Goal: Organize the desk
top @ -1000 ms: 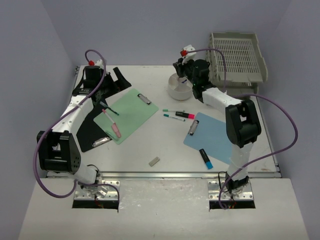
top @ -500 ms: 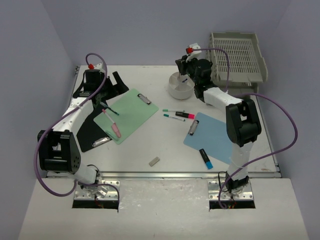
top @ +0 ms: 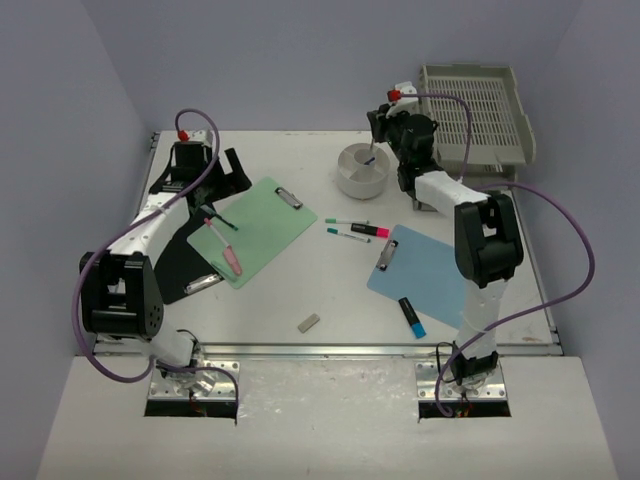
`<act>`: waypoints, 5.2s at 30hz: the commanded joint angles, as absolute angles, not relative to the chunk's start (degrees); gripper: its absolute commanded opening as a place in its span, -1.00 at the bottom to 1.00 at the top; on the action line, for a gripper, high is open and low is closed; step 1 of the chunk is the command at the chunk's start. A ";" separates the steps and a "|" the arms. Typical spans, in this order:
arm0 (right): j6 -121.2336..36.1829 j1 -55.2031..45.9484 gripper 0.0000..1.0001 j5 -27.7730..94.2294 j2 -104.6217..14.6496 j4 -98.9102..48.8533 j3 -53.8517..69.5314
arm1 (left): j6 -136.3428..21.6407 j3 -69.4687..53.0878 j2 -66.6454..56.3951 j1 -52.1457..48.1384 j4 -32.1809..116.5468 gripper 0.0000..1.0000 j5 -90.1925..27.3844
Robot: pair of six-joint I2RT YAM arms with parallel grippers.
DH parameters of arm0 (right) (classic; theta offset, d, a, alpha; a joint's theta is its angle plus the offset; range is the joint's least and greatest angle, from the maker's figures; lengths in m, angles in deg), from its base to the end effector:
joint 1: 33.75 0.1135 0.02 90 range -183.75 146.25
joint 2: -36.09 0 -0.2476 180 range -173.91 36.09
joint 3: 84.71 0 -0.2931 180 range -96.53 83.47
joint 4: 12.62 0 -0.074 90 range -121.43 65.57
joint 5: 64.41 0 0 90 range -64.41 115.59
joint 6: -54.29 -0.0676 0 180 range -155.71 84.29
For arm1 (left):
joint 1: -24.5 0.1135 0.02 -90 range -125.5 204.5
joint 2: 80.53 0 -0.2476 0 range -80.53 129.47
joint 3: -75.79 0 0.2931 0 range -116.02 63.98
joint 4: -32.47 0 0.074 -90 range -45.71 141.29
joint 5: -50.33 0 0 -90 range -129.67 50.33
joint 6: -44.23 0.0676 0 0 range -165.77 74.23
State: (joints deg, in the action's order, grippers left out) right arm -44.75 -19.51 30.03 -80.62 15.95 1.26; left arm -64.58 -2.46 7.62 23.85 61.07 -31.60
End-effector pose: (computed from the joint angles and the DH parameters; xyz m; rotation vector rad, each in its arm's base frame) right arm 0.5244 0.1385 0.2362 -0.1306 1.4743 0.3869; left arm 0.4109 -0.0142 0.2228 -0.2802 2.2395 -0.3407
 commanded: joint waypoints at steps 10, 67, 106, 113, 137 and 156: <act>-47.86 -19.87 -0.94 29.93 -84.55 17.10 -1.14 | -63.64 -11.10 18.60 24.50 66.82 0.55 -45.13; -76.96 -17.51 0.87 80.43 -69.15 -24.41 -10.11 | -67.38 11.82 -4.54 23.32 37.31 -1.00 13.54; -78.89 -7.23 -1.00 84.70 -71.43 -16.32 -6.03 | -63.47 10.33 -8.74 13.33 38.27 -0.10 8.30; -65.15 -9.71 -1.00 77.15 -69.47 -25.72 -8.41 | -61.57 7.17 -9.75 15.45 48.57 1.00 -5.94; -32.81 -17.30 -1.00 29.22 -75.30 -9.67 -11.24 | -56.51 3.66 -5.83 21.07 56.16 1.00 -27.68; -37.76 -17.97 -0.60 32.09 -76.67 -14.58 -7.36 | -53.10 5.41 -2.88 21.07 57.87 1.00 -34.05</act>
State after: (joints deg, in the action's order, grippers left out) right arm -35.46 -17.88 31.42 -77.16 -15.00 -7.64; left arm -54.80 5.59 -2.55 21.12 58.39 -31.82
